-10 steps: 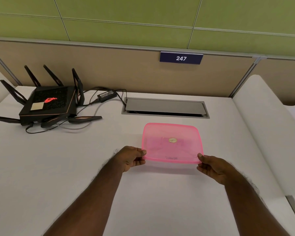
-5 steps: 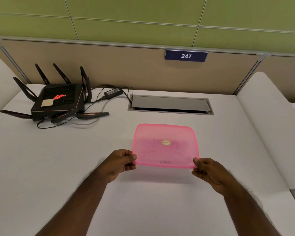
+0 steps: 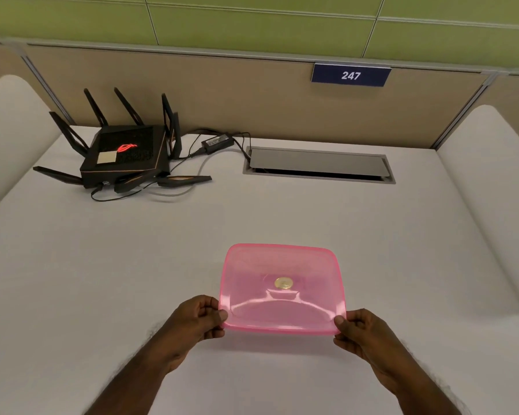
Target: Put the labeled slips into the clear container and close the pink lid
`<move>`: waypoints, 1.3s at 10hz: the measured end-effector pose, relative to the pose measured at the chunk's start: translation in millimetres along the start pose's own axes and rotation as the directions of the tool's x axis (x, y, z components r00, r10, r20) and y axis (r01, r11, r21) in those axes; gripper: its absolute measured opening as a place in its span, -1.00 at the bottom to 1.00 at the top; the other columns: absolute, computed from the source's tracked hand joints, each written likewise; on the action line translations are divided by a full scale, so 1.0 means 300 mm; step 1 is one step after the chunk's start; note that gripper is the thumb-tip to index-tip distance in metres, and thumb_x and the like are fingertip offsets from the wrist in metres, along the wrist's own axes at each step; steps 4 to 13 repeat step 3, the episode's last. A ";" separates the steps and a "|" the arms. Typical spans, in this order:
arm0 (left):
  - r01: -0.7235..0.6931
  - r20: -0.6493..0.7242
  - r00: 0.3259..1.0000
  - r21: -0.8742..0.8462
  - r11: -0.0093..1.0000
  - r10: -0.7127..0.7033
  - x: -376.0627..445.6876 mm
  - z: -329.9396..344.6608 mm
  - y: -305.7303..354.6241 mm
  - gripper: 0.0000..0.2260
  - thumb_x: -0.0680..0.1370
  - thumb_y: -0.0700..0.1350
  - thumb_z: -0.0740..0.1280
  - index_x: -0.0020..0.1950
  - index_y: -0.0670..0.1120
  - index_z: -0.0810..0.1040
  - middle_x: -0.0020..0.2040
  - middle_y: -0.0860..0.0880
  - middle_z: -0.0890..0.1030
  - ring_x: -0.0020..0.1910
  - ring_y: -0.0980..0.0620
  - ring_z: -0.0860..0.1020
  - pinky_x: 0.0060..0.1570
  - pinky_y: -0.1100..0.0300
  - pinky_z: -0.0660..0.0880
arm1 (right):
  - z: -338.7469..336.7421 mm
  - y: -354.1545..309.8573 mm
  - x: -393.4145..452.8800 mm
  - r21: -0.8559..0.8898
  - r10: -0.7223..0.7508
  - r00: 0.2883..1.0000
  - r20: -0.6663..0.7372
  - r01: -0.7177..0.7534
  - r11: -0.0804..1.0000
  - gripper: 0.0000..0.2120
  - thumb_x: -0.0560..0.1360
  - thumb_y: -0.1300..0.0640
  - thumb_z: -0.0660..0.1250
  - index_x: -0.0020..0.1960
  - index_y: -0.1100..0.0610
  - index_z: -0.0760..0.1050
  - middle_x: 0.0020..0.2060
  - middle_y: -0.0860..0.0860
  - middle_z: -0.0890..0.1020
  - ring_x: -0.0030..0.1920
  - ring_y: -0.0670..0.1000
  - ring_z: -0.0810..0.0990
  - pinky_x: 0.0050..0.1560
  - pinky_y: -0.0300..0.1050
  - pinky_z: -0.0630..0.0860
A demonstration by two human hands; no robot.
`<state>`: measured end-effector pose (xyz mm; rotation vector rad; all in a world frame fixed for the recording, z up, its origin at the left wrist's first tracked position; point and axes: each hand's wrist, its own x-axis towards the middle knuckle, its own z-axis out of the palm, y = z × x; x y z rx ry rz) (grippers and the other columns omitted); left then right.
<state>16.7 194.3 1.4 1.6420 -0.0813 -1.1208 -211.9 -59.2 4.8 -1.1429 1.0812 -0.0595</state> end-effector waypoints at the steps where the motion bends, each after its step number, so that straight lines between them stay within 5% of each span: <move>1: 0.002 -0.015 1.000 0.020 1.000 -0.002 -0.005 -0.009 -0.019 -0.85 0.51 -0.25 0.41 0.04 -0.28 0.56 -0.23 -0.14 0.64 -0.22 -0.08 0.60 0.05 -0.08 0.60 | 0.004 0.007 -0.003 -0.013 -0.004 1.000 0.007 0.004 1.000 -0.68 0.42 0.17 0.46 0.07 0.35 0.50 -0.11 0.26 0.64 -0.14 0.12 0.65 -0.02 0.02 0.64; 2: 0.017 -0.013 1.000 0.063 0.998 -0.016 0.000 -0.015 -0.016 -0.80 0.50 -0.20 0.43 0.06 -0.26 0.56 -0.18 -0.18 0.61 -0.22 -0.08 0.60 0.03 -0.08 0.61 | 0.006 0.013 0.000 -0.047 0.003 1.000 0.001 -0.003 0.999 -0.66 0.42 0.11 0.47 0.07 0.30 0.52 -0.09 0.24 0.67 -0.13 0.11 0.66 -0.01 0.05 0.64; 3: 0.025 -0.036 0.999 0.210 0.977 -0.018 -0.015 -0.023 0.016 -0.77 0.51 -0.06 0.43 0.11 -0.11 0.56 -0.07 -0.18 0.62 -0.13 -0.06 0.62 -0.08 0.04 0.63 | 0.015 -0.016 -0.031 -0.291 -0.032 0.995 -0.098 0.003 0.957 -0.67 0.47 -0.08 0.39 0.10 0.14 0.51 -0.03 0.10 0.66 -0.07 0.07 0.68 -0.07 0.01 0.64; 13: 0.025 -0.036 0.999 0.210 0.977 -0.018 -0.015 -0.023 0.016 -0.77 0.51 -0.06 0.43 0.11 -0.11 0.56 -0.07 -0.18 0.62 -0.13 -0.06 0.62 -0.08 0.04 0.63 | 0.015 -0.016 -0.031 -0.291 -0.032 0.995 -0.098 0.003 0.957 -0.67 0.47 -0.08 0.39 0.10 0.14 0.51 -0.03 0.10 0.66 -0.07 0.07 0.68 -0.07 0.01 0.64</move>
